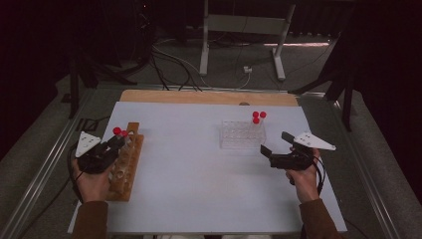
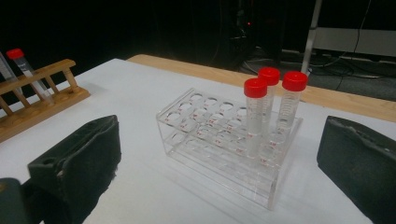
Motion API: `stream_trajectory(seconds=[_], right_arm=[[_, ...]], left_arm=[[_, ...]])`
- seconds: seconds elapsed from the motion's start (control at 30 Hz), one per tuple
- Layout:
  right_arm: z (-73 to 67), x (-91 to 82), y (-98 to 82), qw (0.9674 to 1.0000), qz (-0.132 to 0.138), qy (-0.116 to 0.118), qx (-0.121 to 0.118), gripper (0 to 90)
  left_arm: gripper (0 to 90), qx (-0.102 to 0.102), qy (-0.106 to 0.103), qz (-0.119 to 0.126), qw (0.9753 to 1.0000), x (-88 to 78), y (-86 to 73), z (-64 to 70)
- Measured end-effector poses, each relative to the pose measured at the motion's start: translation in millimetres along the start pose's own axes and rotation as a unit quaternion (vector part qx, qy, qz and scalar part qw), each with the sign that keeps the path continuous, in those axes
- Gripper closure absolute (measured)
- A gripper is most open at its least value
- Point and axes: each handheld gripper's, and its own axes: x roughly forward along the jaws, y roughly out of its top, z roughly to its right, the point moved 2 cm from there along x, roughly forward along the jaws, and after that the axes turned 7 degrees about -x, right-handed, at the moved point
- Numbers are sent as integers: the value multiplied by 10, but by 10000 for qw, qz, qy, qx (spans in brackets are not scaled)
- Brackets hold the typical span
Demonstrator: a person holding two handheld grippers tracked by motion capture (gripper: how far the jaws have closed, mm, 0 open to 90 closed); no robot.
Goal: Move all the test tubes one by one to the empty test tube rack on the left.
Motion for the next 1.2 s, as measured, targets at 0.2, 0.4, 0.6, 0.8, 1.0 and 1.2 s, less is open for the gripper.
stream_trajectory(seconds=[0.2,0.4,0.6,0.8,1.0,1.2], right_arm=[[-3,2,-3,10000,-11,7,-18,0],[-5,7,-9,10000,-19,2,-17,0],[-10,11,-12,10000,-31,15,-9,0],[-11,12,-12,10000,-32,19,-11,0],[-11,13,-12,10000,-31,21,-9,0],[-12,15,-11,10000,-27,23,-12,0]], left_arm=[[754,44,19,-154,9999,21,-53,-11],[754,52,37,-269,9996,37,-87,-17],[753,89,53,-393,9992,59,-95,-16],[752,113,78,-530,9985,87,-111,-14],[750,108,85,-660,9977,119,-138,-18],[749,88,87,-747,9971,141,-147,-21]])
